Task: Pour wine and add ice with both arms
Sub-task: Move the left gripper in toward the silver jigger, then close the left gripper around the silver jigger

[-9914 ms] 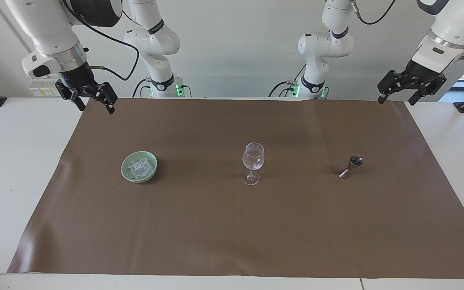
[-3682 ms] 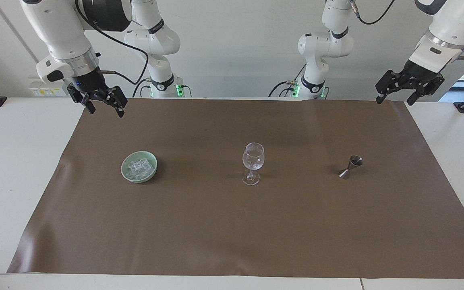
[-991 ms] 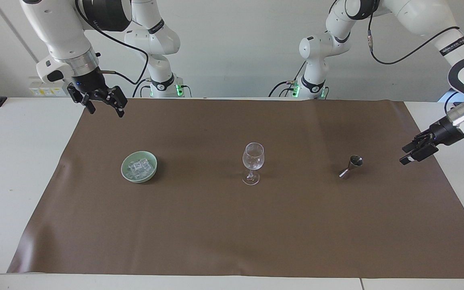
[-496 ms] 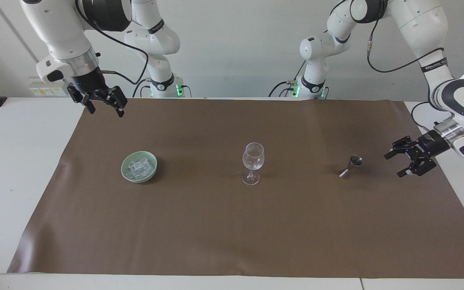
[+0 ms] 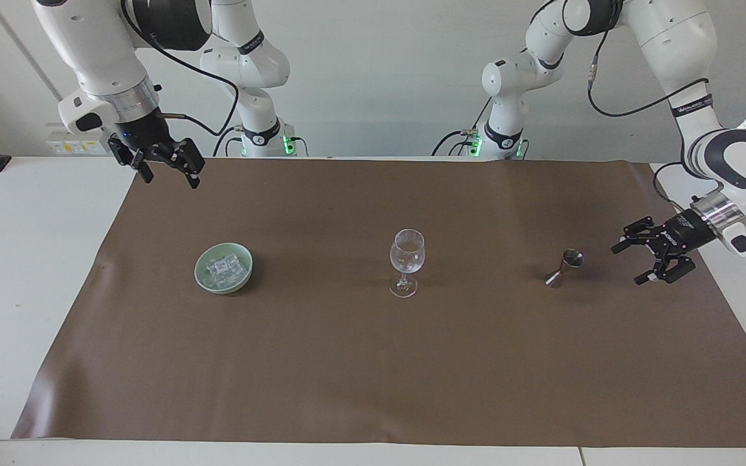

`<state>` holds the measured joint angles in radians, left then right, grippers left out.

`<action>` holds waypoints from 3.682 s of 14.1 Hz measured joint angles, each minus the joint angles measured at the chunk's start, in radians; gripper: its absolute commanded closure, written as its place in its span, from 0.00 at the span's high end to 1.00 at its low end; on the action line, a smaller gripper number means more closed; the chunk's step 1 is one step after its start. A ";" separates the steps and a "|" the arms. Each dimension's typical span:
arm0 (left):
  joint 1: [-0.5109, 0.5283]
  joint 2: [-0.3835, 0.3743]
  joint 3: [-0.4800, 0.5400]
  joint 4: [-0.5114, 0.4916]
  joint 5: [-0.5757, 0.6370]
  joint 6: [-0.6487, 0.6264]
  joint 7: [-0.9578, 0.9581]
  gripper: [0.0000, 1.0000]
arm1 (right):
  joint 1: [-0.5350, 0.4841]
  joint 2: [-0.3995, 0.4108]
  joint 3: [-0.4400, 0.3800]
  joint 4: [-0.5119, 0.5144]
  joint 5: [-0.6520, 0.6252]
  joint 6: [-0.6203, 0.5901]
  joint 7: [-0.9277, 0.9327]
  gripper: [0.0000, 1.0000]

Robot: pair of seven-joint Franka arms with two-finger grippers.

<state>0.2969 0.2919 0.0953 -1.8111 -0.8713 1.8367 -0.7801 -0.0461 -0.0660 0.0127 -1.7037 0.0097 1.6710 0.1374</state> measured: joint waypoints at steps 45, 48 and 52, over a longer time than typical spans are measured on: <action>-0.041 0.141 0.100 -0.231 -0.341 -0.179 0.211 0.90 | 0.000 0.000 0.000 0.000 0.000 0.000 0.000 1.00; -0.049 0.141 0.097 -0.237 -0.353 -0.177 0.215 0.90 | 0.000 0.000 0.000 0.000 0.000 0.000 0.000 1.00; -0.059 0.141 0.086 -0.238 -0.391 -0.165 0.216 0.88 | 0.000 0.000 0.000 0.000 0.000 0.000 0.000 1.00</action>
<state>0.2374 0.4331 0.1816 -2.0488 -1.2621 1.6716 -0.5644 -0.0461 -0.0660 0.0127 -1.7037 0.0097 1.6710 0.1374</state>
